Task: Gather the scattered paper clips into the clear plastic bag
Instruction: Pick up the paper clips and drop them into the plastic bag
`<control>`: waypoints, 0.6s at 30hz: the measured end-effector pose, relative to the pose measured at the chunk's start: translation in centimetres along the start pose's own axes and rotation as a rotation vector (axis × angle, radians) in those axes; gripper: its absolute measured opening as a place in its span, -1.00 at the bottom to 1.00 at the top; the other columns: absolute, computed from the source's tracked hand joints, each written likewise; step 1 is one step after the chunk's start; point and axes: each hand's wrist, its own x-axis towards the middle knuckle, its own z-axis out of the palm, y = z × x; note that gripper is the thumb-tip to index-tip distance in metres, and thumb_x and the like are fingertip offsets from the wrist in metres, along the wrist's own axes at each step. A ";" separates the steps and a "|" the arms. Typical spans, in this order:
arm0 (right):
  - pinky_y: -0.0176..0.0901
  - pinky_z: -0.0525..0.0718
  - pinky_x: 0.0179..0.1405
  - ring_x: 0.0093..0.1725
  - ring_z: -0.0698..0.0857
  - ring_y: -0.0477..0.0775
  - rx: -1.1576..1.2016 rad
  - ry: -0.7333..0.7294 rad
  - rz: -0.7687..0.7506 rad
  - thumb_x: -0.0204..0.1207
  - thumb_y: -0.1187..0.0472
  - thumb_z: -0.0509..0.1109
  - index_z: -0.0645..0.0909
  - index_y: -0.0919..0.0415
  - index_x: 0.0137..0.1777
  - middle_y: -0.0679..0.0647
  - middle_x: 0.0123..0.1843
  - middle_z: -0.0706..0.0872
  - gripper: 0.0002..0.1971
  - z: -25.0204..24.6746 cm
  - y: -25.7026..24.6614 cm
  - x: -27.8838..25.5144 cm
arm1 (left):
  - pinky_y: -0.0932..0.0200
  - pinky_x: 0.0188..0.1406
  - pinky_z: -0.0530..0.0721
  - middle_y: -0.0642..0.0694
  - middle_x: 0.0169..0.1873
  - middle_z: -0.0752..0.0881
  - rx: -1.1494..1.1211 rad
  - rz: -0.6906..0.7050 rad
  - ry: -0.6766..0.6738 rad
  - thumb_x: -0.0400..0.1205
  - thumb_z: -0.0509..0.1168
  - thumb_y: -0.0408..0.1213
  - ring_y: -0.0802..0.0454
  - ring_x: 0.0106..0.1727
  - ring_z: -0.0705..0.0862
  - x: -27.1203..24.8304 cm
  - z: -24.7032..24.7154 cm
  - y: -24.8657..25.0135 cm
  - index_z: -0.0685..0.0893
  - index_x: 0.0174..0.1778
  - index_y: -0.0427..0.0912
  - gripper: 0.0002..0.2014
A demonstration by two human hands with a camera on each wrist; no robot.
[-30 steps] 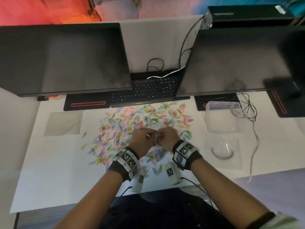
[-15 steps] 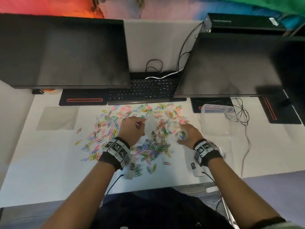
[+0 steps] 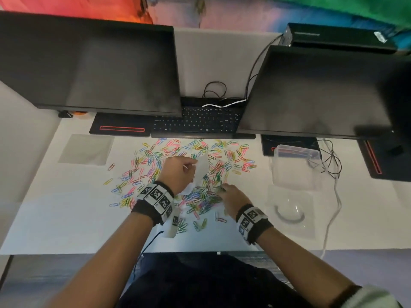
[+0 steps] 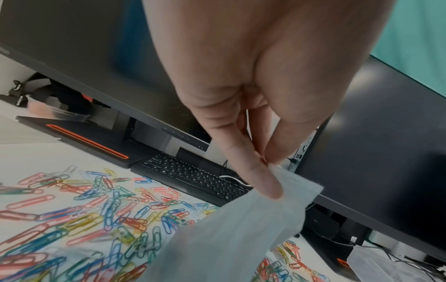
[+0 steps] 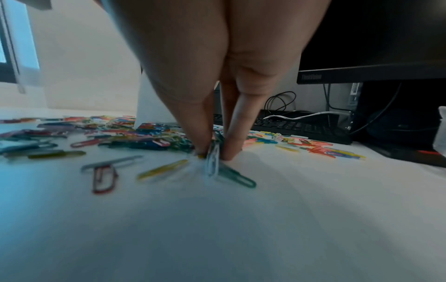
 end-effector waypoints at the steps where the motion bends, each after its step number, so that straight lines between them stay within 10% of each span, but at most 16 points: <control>1: 0.01 0.64 0.25 0.27 0.56 0.20 -0.029 -0.003 -0.025 0.47 0.43 0.36 0.61 0.25 0.32 0.21 0.36 0.57 -0.60 -0.1 0.2 0.1 | 0.59 -0.39 0.61 -0.10 -0.27 0.83 -0.009 -0.005 -0.005 0.68 0.32 -0.40 0.13 -0.42 0.76 -0.1 0.1 0.0 0.78 0.23 -0.23 -0.76; 5: 0.02 0.74 -0.10 -0.19 0.71 0.18 0.256 0.185 0.137 0.41 0.38 0.37 0.74 0.34 -0.28 0.18 -0.20 0.77 -0.87 -1.1 1.4 0.3 | 0.48 -0.31 0.63 -0.08 -0.32 0.81 -0.014 -0.024 -0.041 0.69 0.31 -0.40 0.05 -0.37 0.79 -0.6 0.6 -0.1 0.77 0.25 -0.24 -0.75; 11: -0.24 0.78 -0.01 -0.17 0.82 -0.03 1.135 0.251 0.645 0.30 0.29 0.64 0.85 0.18 -0.13 0.09 -0.14 0.86 -0.86 -4.1 4.2 -0.3 | 0.30 -0.19 0.71 -0.10 -0.38 0.80 0.003 -0.012 -0.051 0.68 0.31 -0.39 0.00 -0.36 0.79 -0.5 1.8 -0.2 0.78 0.22 -0.25 -0.76; 18: -0.06 0.72 0.20 0.09 0.77 0.21 1.911 0.036 0.471 0.49 0.44 0.44 0.68 0.54 0.15 0.34 0.12 0.78 -0.75 -9.3 0.7 -0.3 | 0.06 0.06 0.80 -0.17 -0.05 0.86 0.076 0.062 -0.094 0.67 0.31 -0.39 0.05 -0.25 0.72 -0.1 3.2 -0.1 0.81 0.21 -0.22 -0.75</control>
